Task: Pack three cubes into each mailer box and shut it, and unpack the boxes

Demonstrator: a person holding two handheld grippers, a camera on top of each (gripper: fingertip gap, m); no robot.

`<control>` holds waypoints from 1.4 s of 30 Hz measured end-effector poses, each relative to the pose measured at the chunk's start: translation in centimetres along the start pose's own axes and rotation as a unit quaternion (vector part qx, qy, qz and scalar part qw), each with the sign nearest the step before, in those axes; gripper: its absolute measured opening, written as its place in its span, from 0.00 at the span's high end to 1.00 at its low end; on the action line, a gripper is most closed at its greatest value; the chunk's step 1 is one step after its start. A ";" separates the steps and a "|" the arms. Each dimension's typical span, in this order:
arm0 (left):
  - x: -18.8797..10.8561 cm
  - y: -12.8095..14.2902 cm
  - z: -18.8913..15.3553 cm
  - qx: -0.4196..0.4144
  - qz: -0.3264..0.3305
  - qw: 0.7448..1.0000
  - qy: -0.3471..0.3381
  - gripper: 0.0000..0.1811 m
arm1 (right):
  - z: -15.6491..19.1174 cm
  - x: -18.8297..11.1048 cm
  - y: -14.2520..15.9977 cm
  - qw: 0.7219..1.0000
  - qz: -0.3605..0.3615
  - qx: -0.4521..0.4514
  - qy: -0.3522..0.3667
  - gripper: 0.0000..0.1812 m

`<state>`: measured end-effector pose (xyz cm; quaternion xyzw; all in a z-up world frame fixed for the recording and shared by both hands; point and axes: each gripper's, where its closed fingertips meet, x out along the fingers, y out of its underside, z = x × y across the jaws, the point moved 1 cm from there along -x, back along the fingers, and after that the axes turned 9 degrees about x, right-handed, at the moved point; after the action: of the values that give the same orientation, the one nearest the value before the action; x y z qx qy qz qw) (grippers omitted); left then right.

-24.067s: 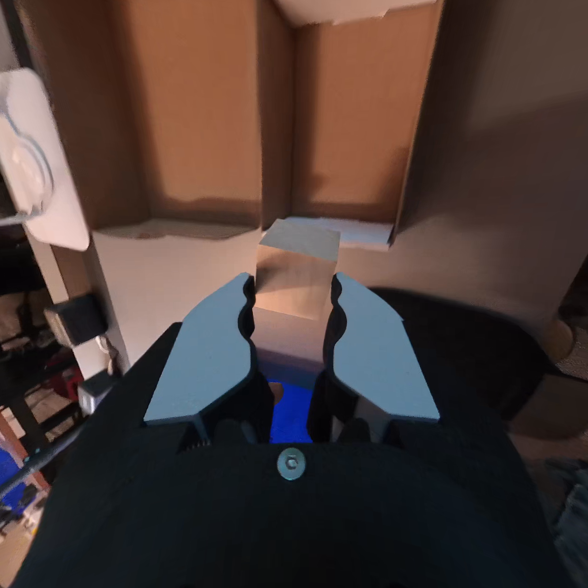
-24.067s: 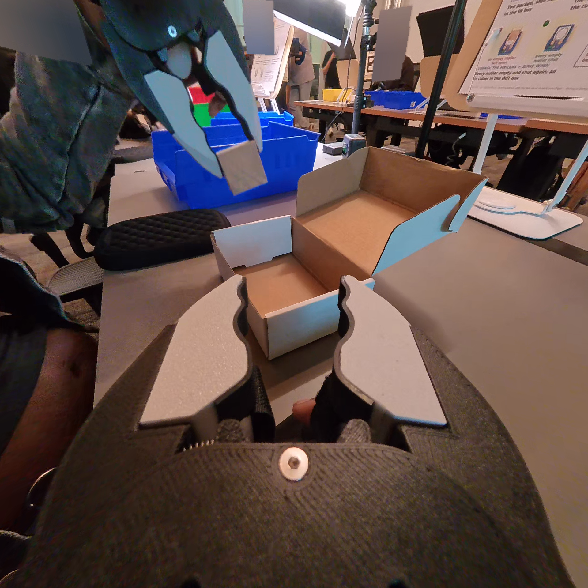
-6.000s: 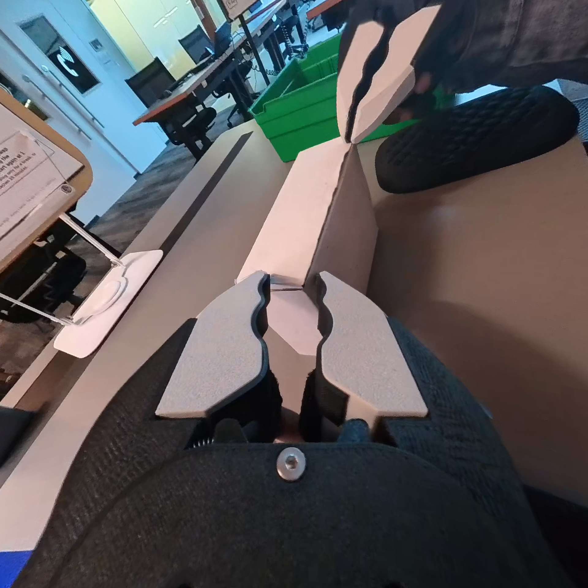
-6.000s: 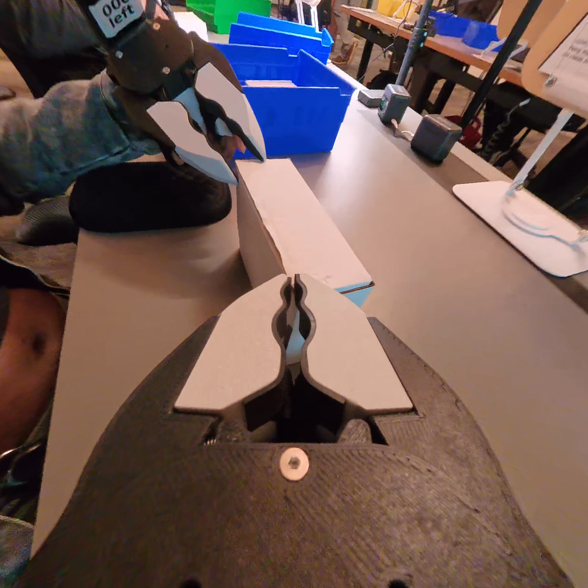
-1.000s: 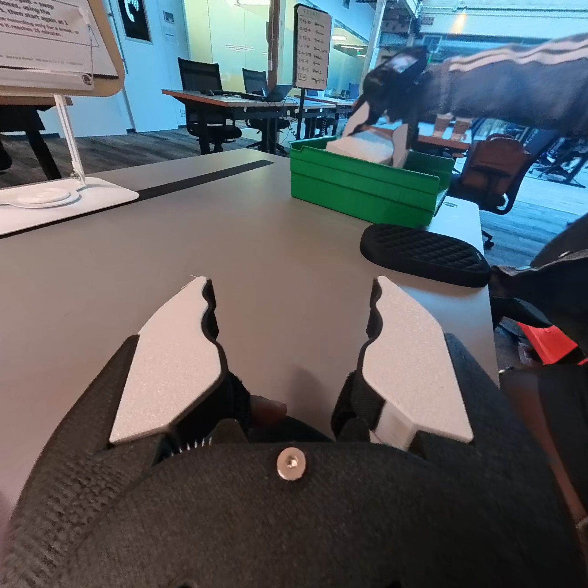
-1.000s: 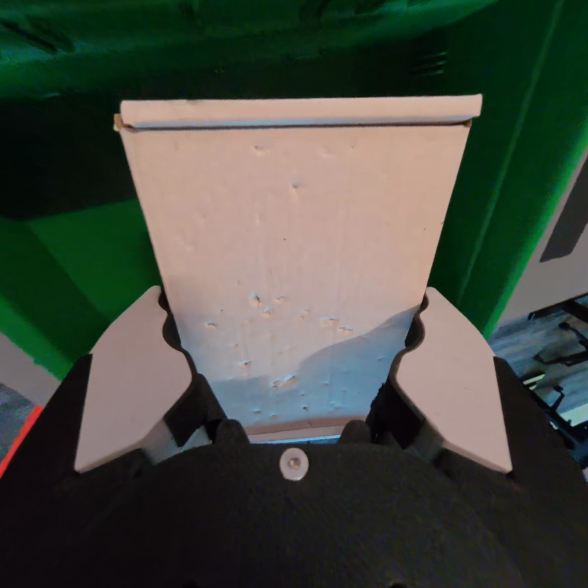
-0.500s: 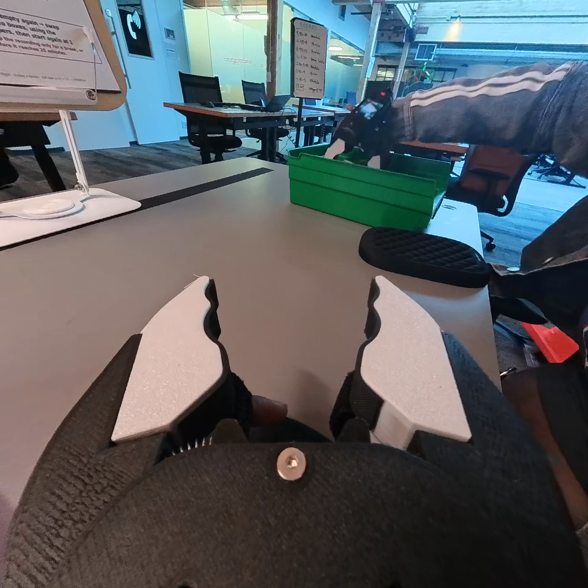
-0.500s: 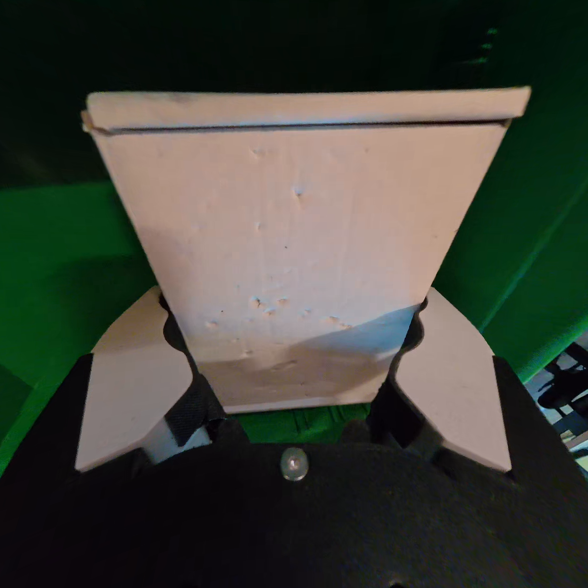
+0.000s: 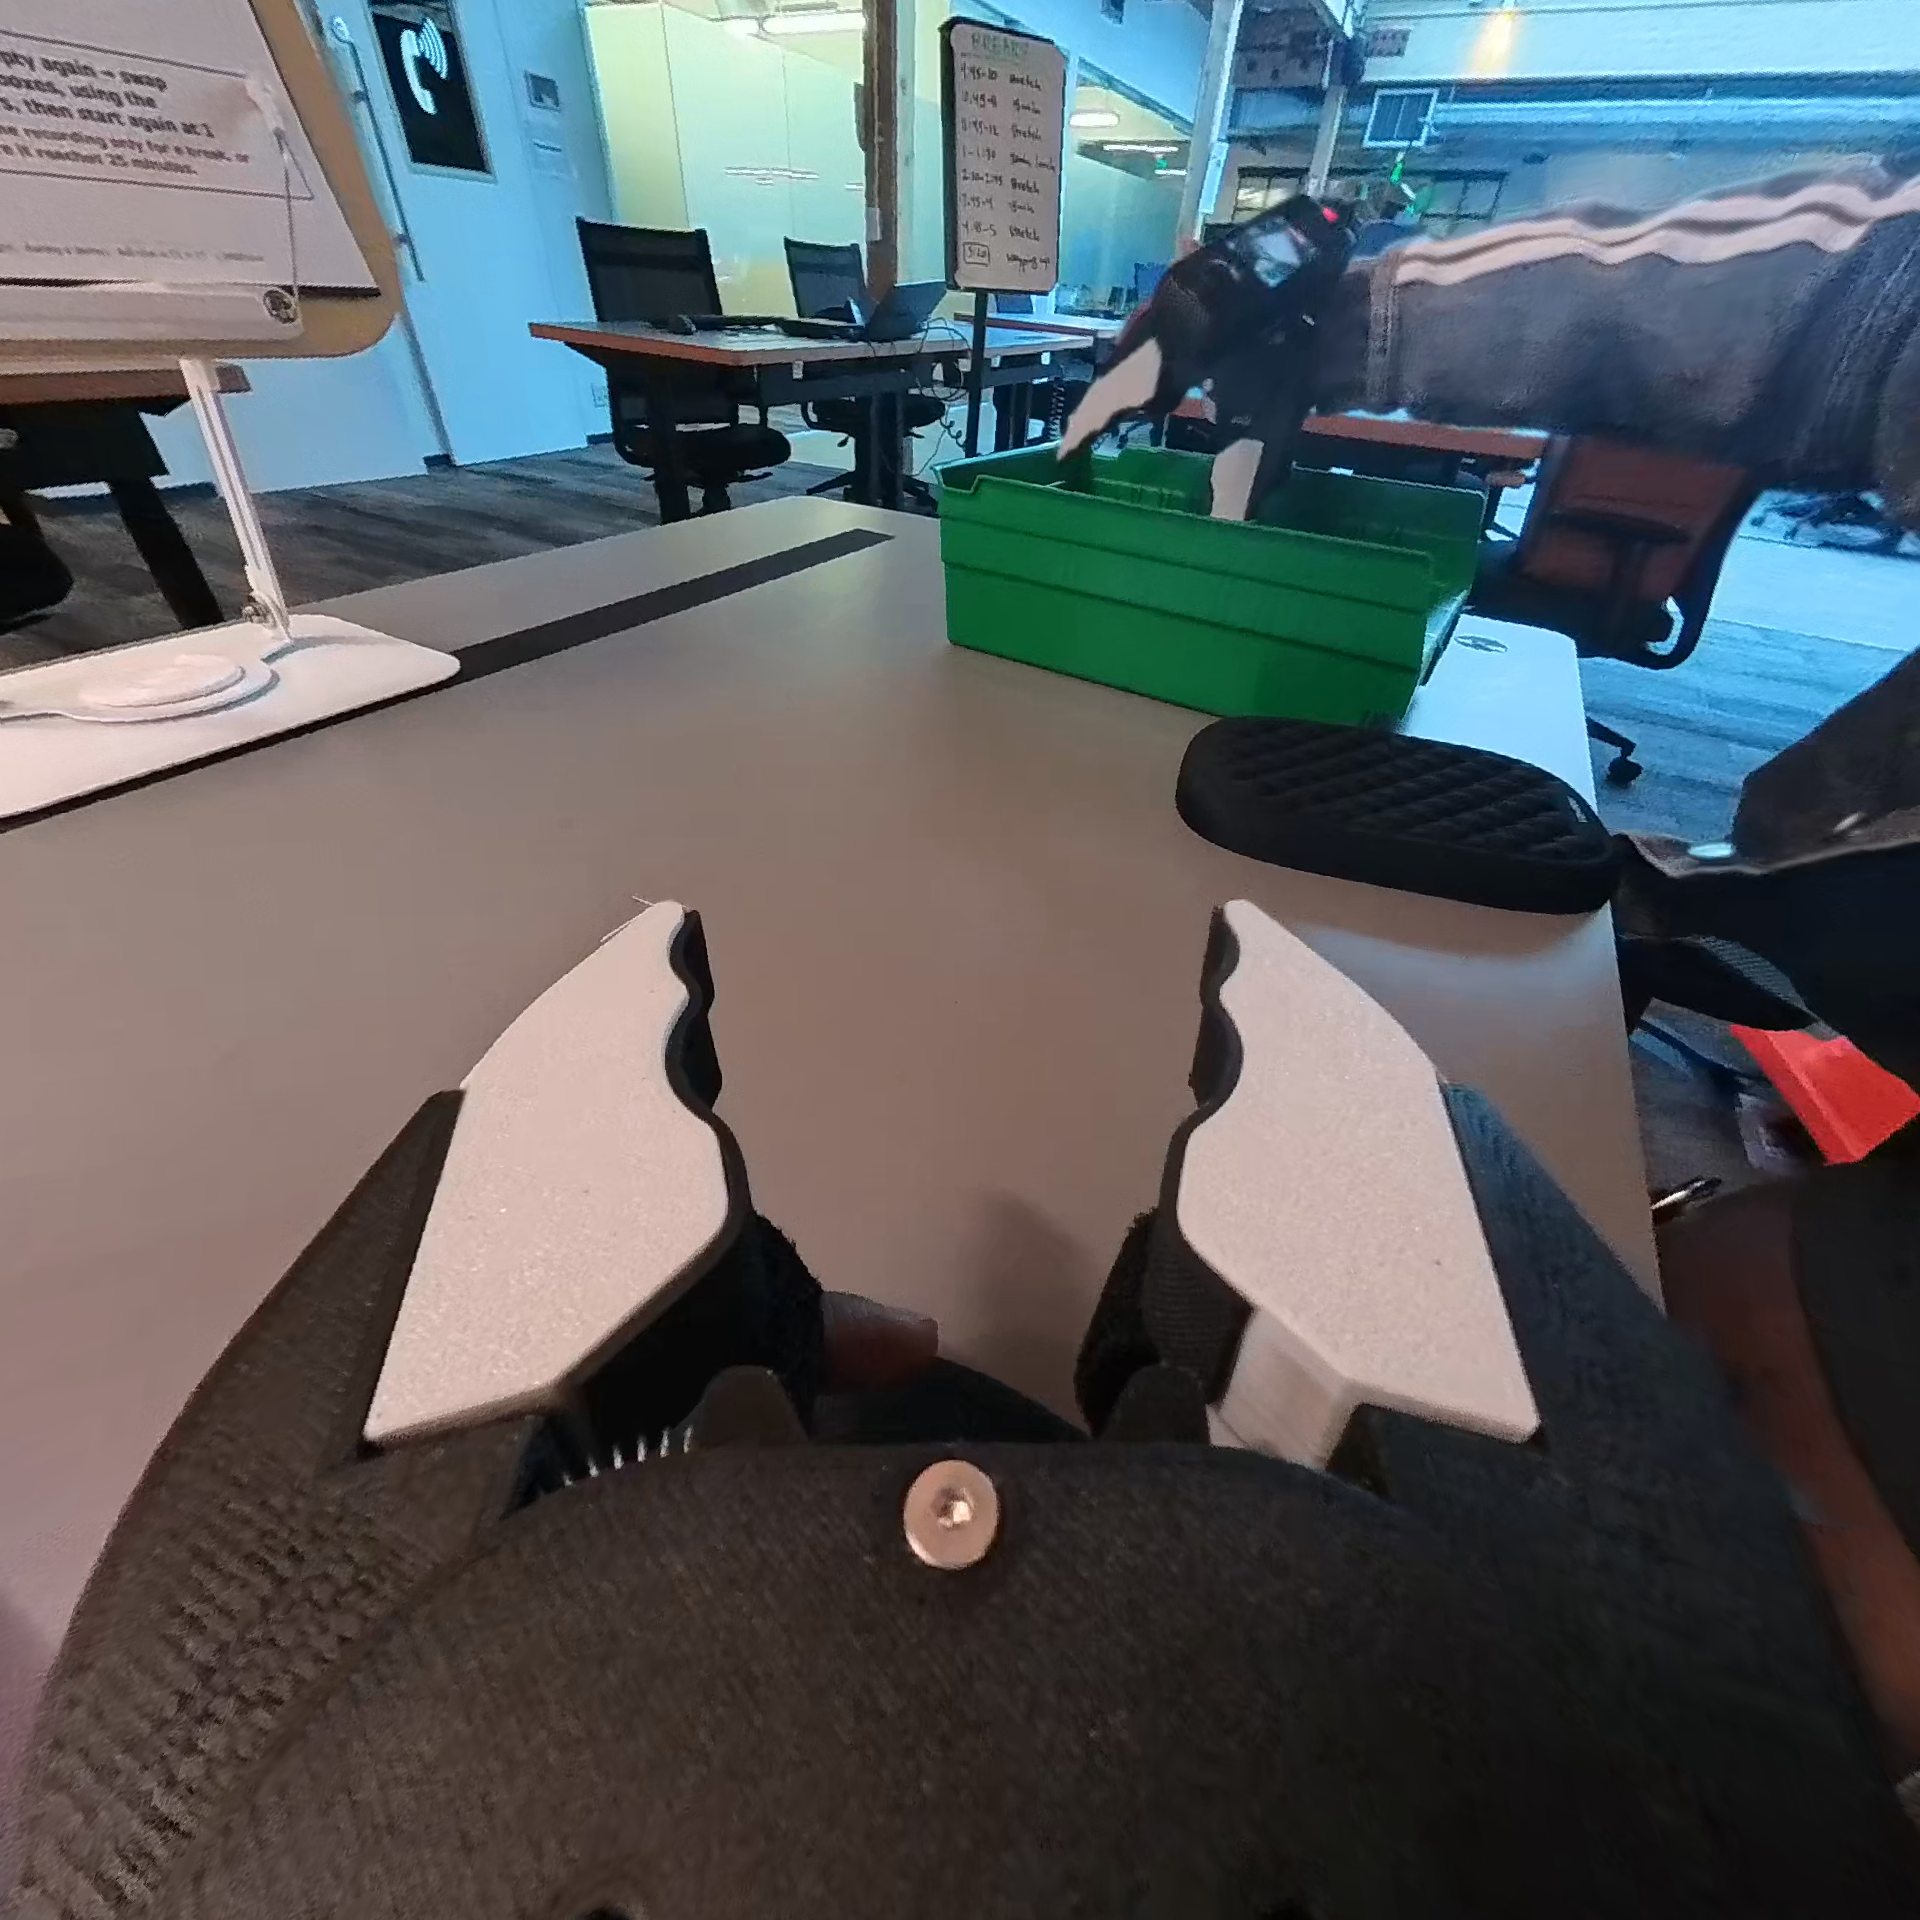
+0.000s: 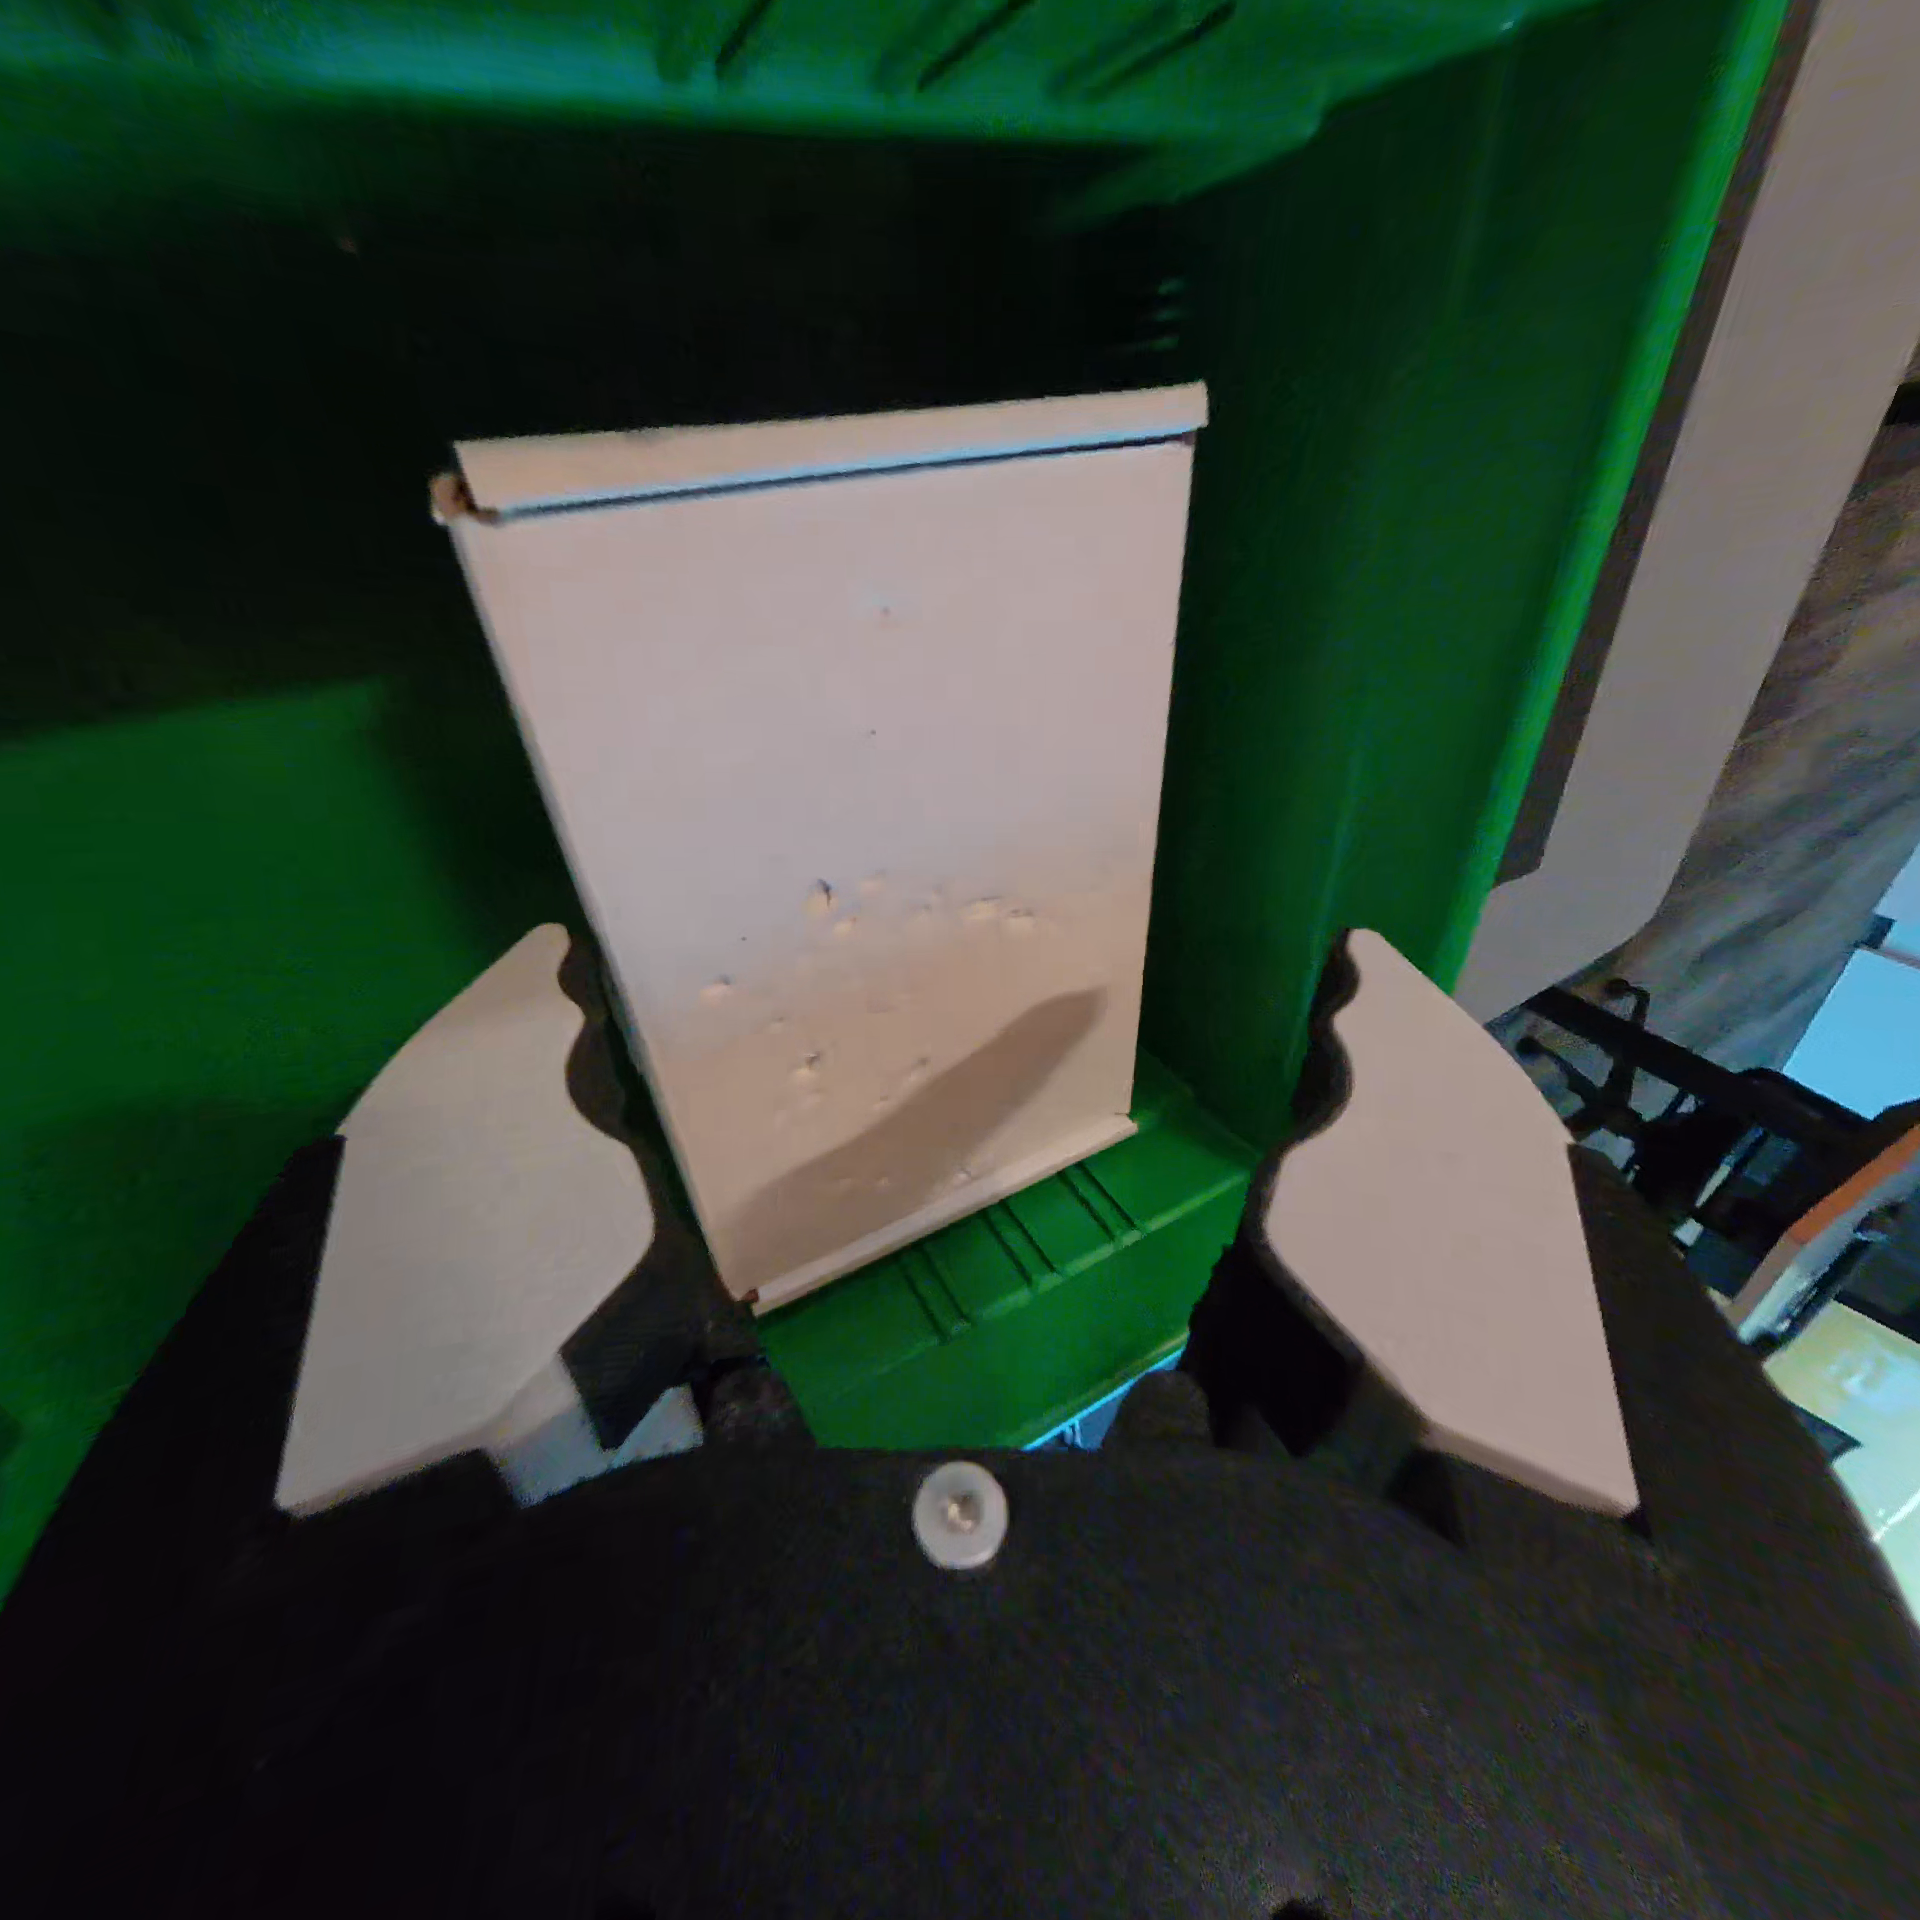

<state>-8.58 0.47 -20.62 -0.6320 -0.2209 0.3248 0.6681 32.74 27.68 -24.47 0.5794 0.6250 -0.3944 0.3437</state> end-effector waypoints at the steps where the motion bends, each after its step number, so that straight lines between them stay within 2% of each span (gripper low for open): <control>1: 0.0 0.0 0.0 0.001 0.001 1.000 -0.002 0.50 | 0.2 0.1 0.0 1.000 -0.001 0.003 0.006 0.30; 4: 0.0 -0.5 -0.3 0.017 -0.001 1.000 0.005 0.50 | 0.8 0.0 -0.5 0.999 -0.026 0.024 0.013 0.29; 6: -0.1 -1.3 -0.3 0.046 0.000 0.999 0.006 0.50 | 0.1 -1.8 -2.4 0.994 -0.090 0.062 0.027 0.29; 9: -0.2 -3.0 0.7 0.047 0.013 0.999 0.006 0.50 | -2.0 -6.5 -6.7 0.961 -0.231 0.148 0.039 0.28; 12: -0.3 -4.9 2.9 0.028 0.008 1.000 -0.007 0.50 | -2.7 -11.5 -11.2 0.916 -0.359 0.177 0.036 0.27; 16: -0.8 -7.1 5.1 0.016 0.013 1.000 -0.011 0.50 | -1.0 -16.7 -16.2 0.871 -0.462 0.167 0.015 0.26; 21: -3.5 -8.3 6.4 0.044 0.014 0.998 -0.052 0.50 | 3.8 -20.2 -19.8 0.831 -0.528 0.167 -0.042 0.27; 25: -7.5 -7.0 8.4 0.068 0.078 0.991 -0.084 0.50 | 9.6 -21.9 -20.7 0.793 -0.578 0.184 -0.059 0.31; 28: -11.4 -5.6 12.2 0.082 0.168 0.975 -0.118 0.50 | 13.6 -22.3 -21.2 0.765 -0.606 0.206 -0.076 0.34; 31: -15.4 -2.0 17.7 0.110 0.323 0.929 -0.145 0.46 | 17.0 -21.5 -21.9 0.743 -0.621 0.215 -0.124 0.34; 34: -18.2 1.9 21.5 0.102 0.464 0.873 -0.110 0.40 | 18.8 -19.9 -22.7 0.715 -0.645 0.217 -0.159 0.35; 38: -19.3 4.7 24.4 0.139 0.550 0.822 -0.053 0.33 | 19.5 -17.5 -23.6 0.707 -0.645 0.226 -0.180 0.35; 42: -18.4 6.0 26.0 0.160 0.556 0.815 -0.004 0.32 | 19.1 -17.2 -23.7 0.685 -0.665 0.234 -0.183 0.35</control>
<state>-40.58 5.49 -21.70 -0.5297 0.2208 0.6747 0.4643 10.21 2.49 -15.64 -0.0108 0.6582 -0.7512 -0.0484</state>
